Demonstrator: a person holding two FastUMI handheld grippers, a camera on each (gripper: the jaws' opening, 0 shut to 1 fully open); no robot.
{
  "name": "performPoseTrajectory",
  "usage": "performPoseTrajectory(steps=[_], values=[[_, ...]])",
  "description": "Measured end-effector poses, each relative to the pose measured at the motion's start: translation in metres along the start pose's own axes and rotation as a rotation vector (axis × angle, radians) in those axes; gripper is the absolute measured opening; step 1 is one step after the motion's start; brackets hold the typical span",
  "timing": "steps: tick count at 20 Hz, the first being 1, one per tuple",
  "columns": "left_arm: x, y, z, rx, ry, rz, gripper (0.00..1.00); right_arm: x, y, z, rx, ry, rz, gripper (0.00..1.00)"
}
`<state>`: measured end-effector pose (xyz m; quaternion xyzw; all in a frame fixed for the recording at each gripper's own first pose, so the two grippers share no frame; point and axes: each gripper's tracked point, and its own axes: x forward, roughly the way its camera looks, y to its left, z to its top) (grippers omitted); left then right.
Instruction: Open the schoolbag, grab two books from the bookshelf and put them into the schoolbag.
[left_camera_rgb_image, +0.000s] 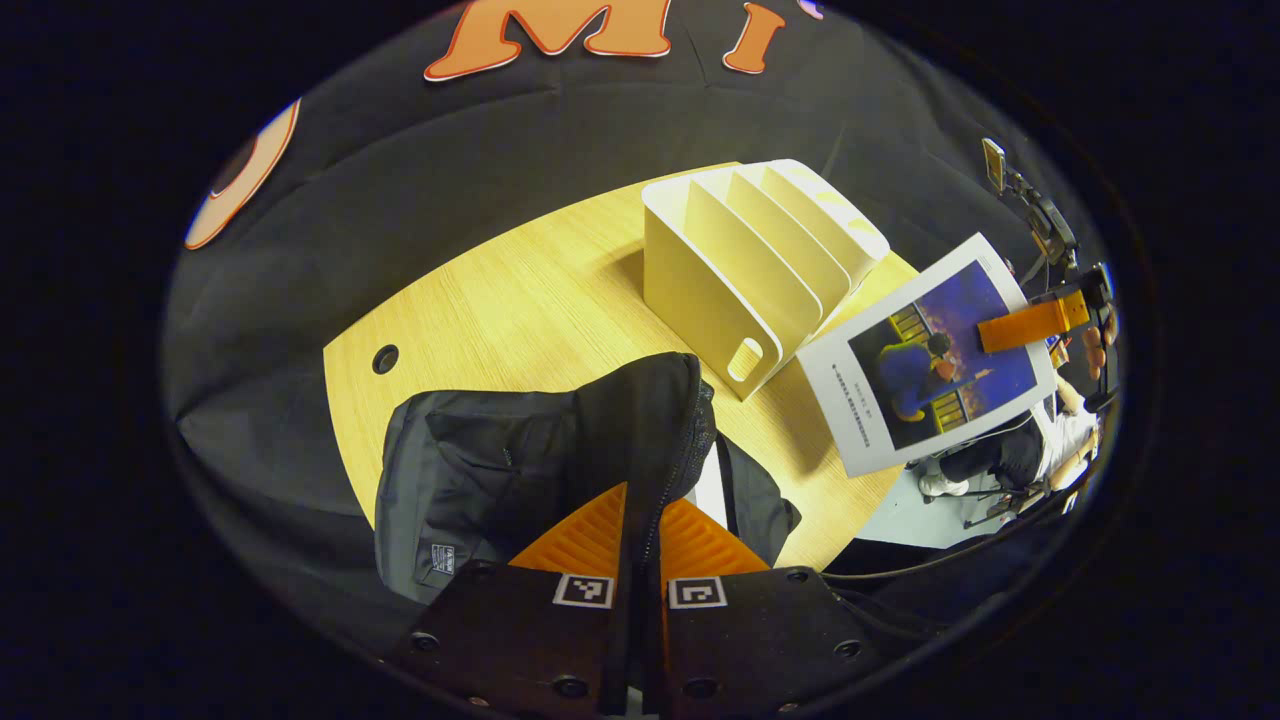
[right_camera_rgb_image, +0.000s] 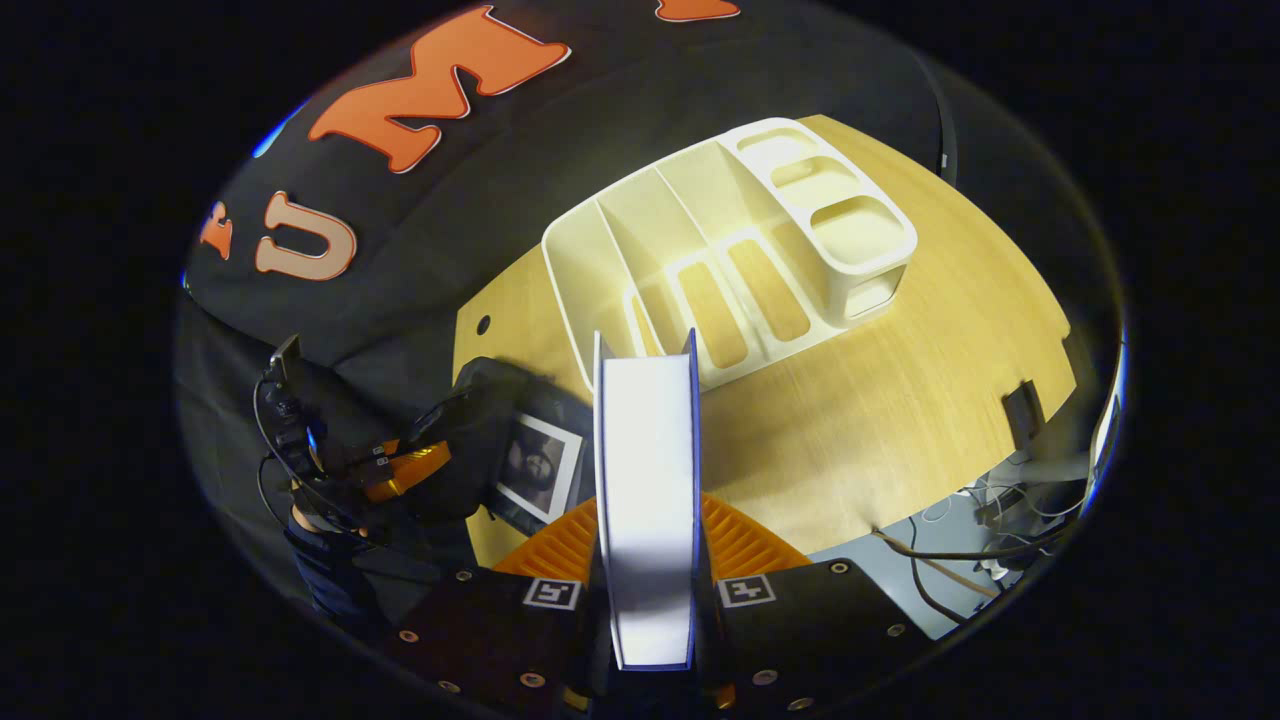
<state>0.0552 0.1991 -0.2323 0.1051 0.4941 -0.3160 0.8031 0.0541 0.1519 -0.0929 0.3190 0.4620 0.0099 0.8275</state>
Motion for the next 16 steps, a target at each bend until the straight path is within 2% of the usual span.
performPoseTrajectory(steps=[5,12,16], values=[[-0.008,0.004,0.006,-0.04,-0.015,-0.008,0.06,0.008,0.023,-0.016,0.068,0.006,0.166,0.35],[-0.022,0.01,0.016,-0.065,-0.047,0.002,0.06,0.053,0.051,-0.029,0.078,0.035,0.298,0.35],[-0.029,0.012,0.022,-0.071,-0.055,0.005,0.06,0.072,0.074,-0.035,0.077,0.041,0.348,0.34]])
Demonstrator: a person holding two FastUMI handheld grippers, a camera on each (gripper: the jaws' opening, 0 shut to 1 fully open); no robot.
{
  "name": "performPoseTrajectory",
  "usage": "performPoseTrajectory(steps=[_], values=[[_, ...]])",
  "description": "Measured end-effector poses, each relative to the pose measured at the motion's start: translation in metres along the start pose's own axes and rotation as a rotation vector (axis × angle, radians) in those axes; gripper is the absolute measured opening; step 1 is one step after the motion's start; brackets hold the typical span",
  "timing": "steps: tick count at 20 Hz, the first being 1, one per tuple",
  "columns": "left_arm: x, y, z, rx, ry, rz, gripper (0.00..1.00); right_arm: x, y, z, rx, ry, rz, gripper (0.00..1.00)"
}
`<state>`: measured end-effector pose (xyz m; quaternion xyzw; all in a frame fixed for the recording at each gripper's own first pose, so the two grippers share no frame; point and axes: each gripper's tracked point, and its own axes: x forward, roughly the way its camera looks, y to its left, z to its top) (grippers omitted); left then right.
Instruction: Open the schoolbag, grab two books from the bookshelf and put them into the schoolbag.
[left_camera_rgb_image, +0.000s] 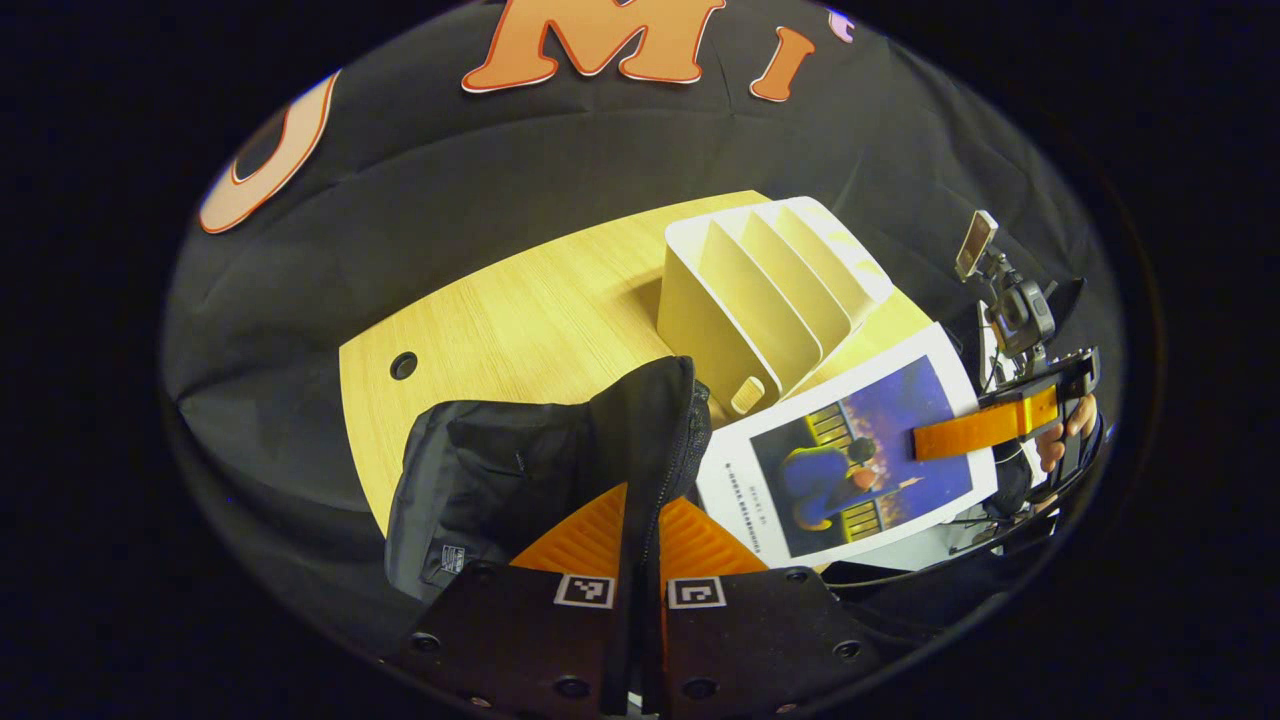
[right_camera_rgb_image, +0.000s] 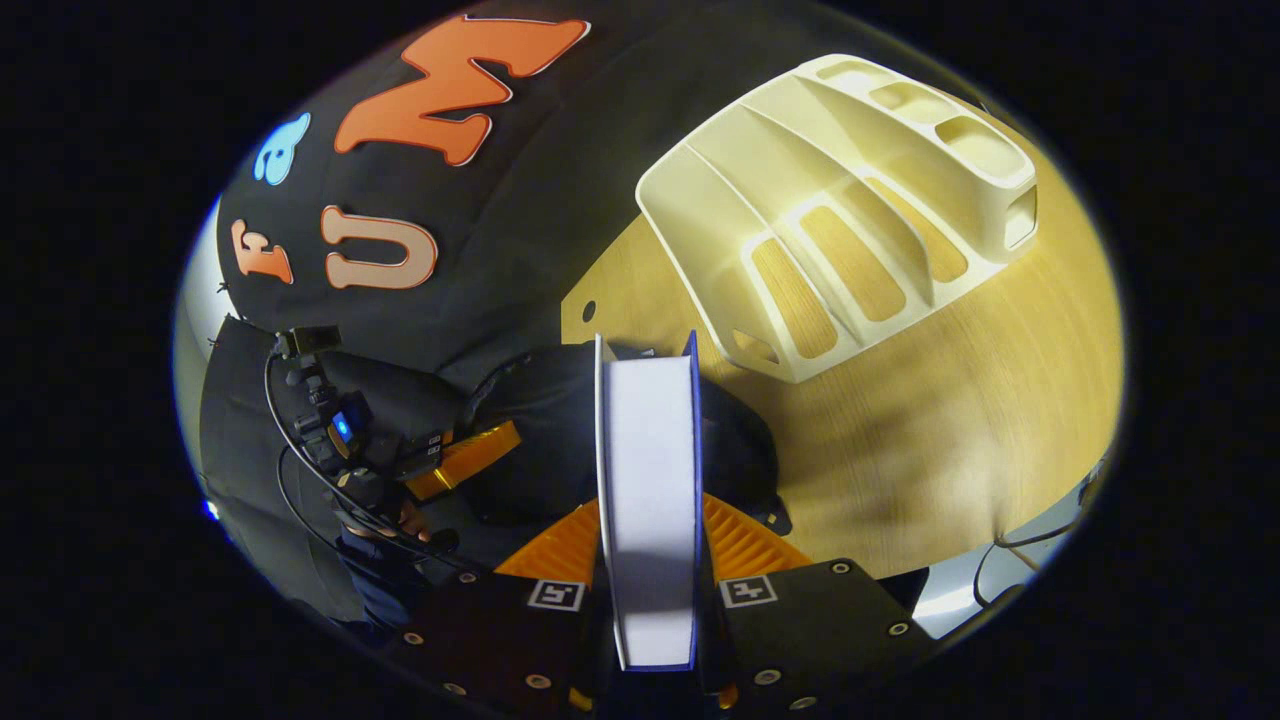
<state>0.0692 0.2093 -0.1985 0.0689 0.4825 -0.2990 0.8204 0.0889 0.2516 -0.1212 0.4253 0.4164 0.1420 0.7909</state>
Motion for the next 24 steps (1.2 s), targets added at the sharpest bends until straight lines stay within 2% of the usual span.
performPoseTrajectory(steps=[3,7,10,17,24], values=[[-0.003,-0.002,0.005,0.004,-0.01,0.005,0.06,0.025,0.009,-0.003,0.023,-0.001,0.047,0.34],[-0.009,-0.006,0.01,0.012,-0.021,0.001,0.06,0.056,0.011,-0.008,0.007,-0.006,0.045,0.34],[-0.011,-0.01,0.012,0.007,-0.027,-0.004,0.05,0.076,0.02,-0.007,0.036,-0.005,0.075,0.34],[-0.014,-0.019,0.016,0.003,-0.033,-0.013,0.06,0.124,0.019,-0.013,0.092,-0.046,0.089,0.34],[-0.011,-0.035,0.022,0.047,-0.044,-0.021,0.06,0.169,0.03,-0.024,0.102,-0.072,0.111,0.35]])
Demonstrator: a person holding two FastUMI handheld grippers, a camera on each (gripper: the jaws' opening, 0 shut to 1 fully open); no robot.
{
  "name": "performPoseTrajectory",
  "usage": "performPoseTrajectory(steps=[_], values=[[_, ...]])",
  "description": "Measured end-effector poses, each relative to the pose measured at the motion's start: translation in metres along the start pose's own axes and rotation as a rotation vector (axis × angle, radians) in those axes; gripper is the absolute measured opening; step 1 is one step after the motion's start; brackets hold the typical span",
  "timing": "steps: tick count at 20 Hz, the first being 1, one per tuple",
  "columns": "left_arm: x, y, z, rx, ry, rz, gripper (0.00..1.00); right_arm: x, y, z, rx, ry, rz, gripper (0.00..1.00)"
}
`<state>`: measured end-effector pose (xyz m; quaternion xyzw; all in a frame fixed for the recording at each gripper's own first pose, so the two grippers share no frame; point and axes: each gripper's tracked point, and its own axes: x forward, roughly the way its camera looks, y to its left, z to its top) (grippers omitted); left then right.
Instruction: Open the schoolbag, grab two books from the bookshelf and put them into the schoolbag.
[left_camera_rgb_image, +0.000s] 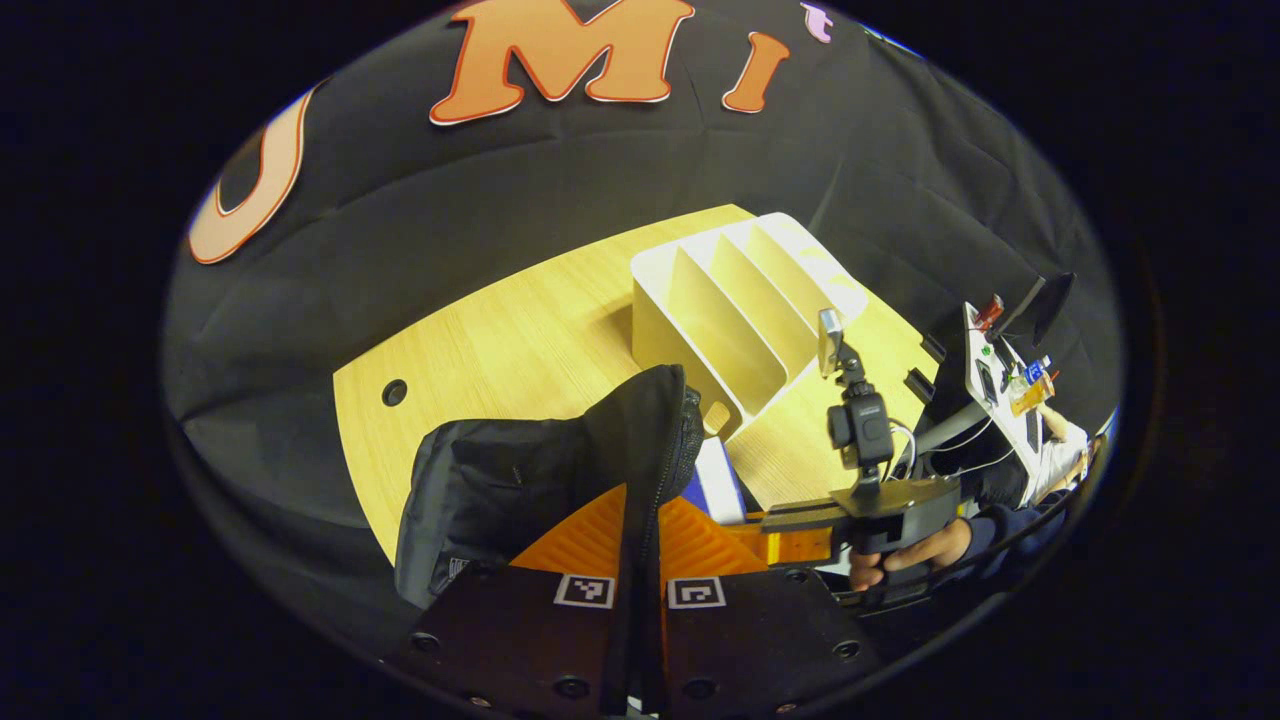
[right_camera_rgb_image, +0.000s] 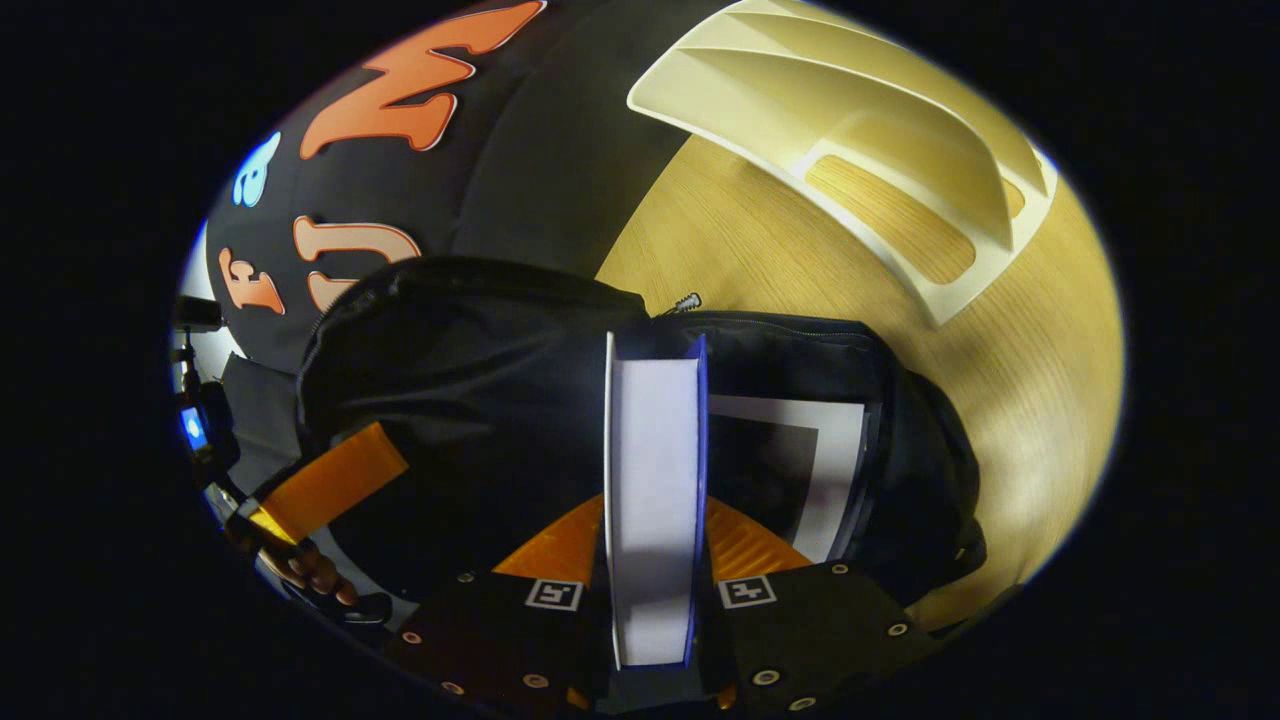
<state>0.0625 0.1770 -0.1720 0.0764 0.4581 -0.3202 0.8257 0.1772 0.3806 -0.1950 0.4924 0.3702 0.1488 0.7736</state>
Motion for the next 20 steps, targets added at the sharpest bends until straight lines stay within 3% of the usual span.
performPoseTrajectory(steps=[7,9,13,14,15,20], values=[[0.005,-0.003,-0.005,-0.014,-0.009,-0.016,0.06,0.024,0.005,-0.011,-0.04,0.046,-0.021,0.39],[0.01,-0.004,-0.004,-0.023,-0.014,-0.019,0.06,0.021,-0.007,-0.01,-0.139,0.05,-0.103,0.49],[0.014,0.0,-0.008,-0.031,-0.02,-0.022,0.06,0.002,-0.024,-0.014,-0.264,0.091,-0.216,0.8],[0.014,0.0,-0.01,-0.024,-0.02,-0.027,0.06,-0.005,-0.029,-0.013,-0.288,0.086,-0.239,0.77],[0.016,-0.002,-0.013,-0.02,-0.021,-0.029,0.06,-0.011,-0.03,-0.007,-0.305,0.07,-0.255,0.96],[0.029,-0.008,-0.017,-0.008,-0.026,-0.065,0.06,-0.054,-0.031,0.03,-0.381,-0.046,-0.332,0.98]])
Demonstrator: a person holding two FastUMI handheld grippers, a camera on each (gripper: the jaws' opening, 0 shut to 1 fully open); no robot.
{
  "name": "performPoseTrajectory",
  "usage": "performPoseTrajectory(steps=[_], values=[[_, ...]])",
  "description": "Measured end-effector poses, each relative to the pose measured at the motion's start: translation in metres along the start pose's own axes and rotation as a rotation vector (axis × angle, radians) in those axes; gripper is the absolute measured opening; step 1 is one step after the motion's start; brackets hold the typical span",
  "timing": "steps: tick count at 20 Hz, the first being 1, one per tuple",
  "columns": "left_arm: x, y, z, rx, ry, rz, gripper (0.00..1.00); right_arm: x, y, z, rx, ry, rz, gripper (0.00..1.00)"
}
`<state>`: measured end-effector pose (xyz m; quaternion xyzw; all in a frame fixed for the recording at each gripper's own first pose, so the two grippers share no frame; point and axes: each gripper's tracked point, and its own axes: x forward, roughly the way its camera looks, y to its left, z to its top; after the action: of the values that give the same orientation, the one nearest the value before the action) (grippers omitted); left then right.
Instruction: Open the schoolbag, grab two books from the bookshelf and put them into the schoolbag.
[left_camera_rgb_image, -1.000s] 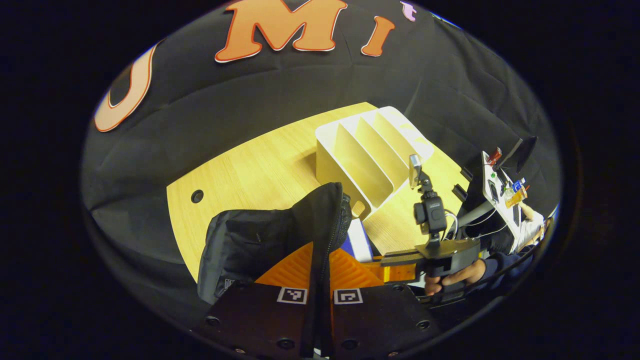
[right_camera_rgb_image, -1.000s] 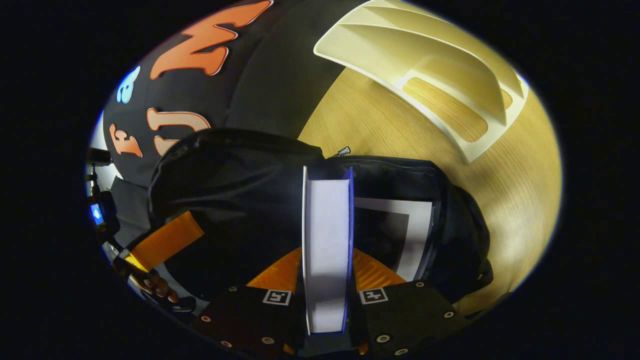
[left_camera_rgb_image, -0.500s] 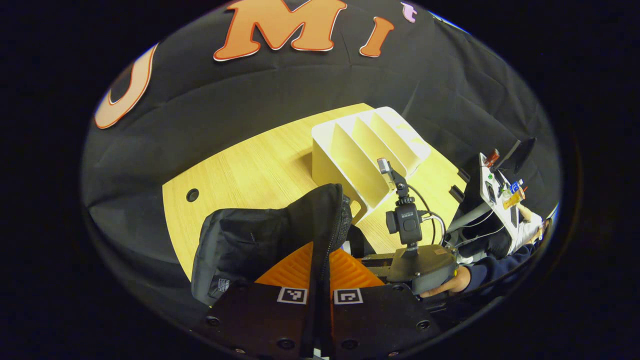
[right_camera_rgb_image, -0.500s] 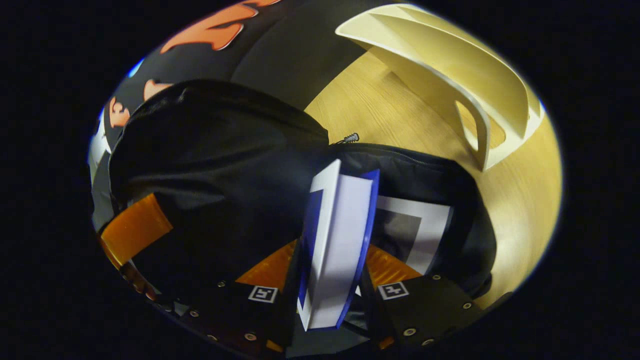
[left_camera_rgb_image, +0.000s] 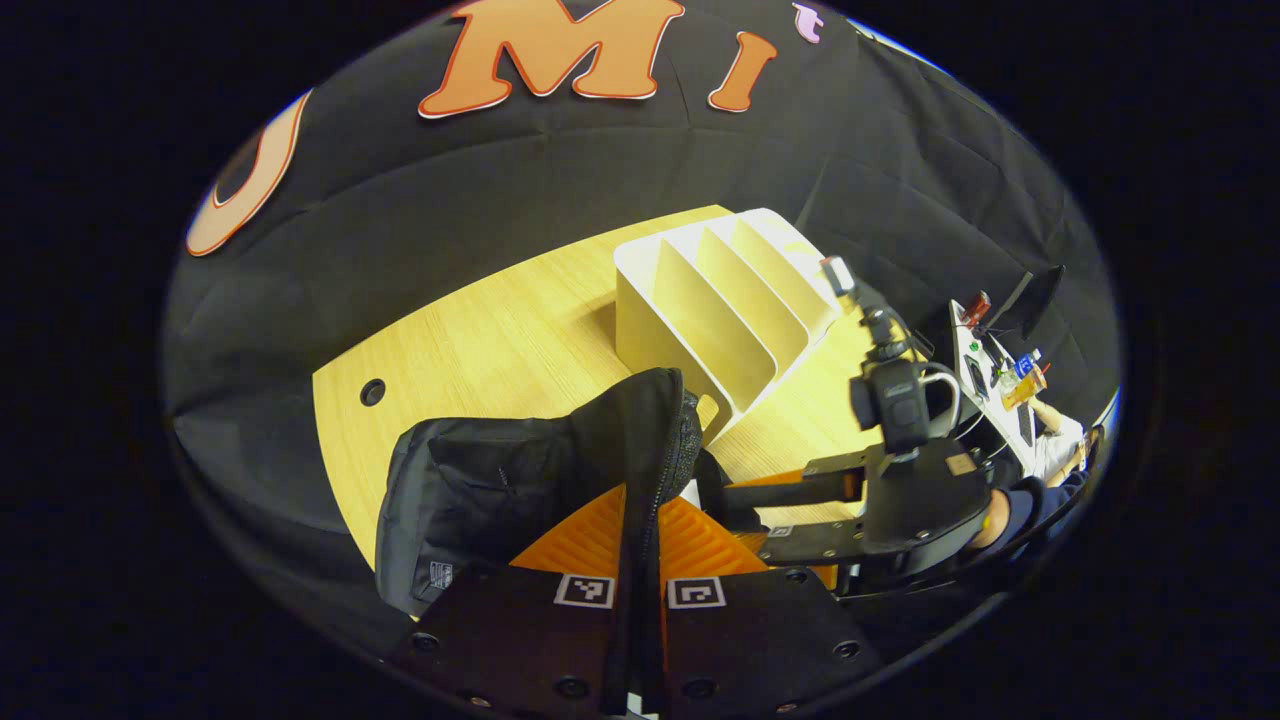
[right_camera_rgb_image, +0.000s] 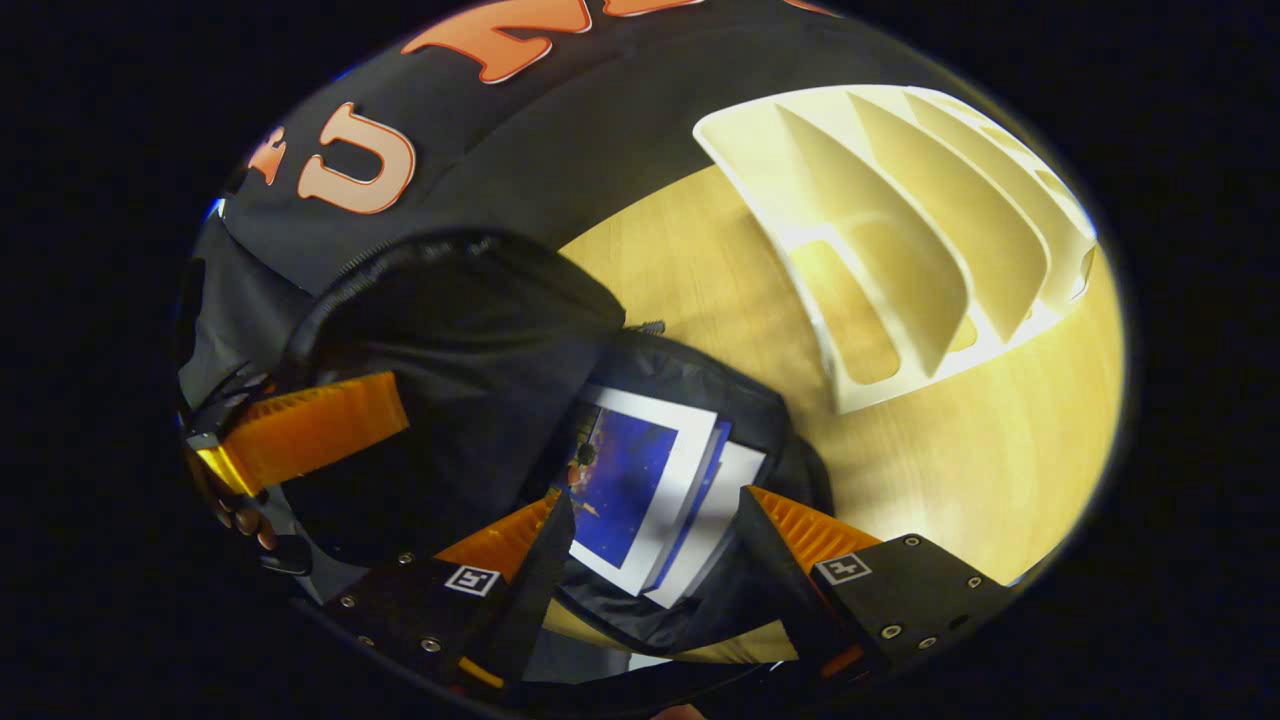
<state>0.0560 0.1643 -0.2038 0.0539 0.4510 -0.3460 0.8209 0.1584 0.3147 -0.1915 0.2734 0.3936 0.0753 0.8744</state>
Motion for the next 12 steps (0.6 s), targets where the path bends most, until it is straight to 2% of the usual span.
performPoseTrajectory(steps=[4,9,12], values=[[0.01,-0.005,-0.003,0.01,-0.006,-0.023,0.06,-0.038,-0.019,0.032,-0.025,-0.106,-0.078,0.98],[0.022,-0.011,-0.008,0.014,-0.003,-0.014,0.06,-0.076,-0.044,0.066,-0.024,-0.205,-0.156,0.98],[0.029,-0.021,-0.01,0.02,0.0,0.005,0.06,-0.09,-0.053,0.08,-0.048,-0.237,-0.168,0.98]])
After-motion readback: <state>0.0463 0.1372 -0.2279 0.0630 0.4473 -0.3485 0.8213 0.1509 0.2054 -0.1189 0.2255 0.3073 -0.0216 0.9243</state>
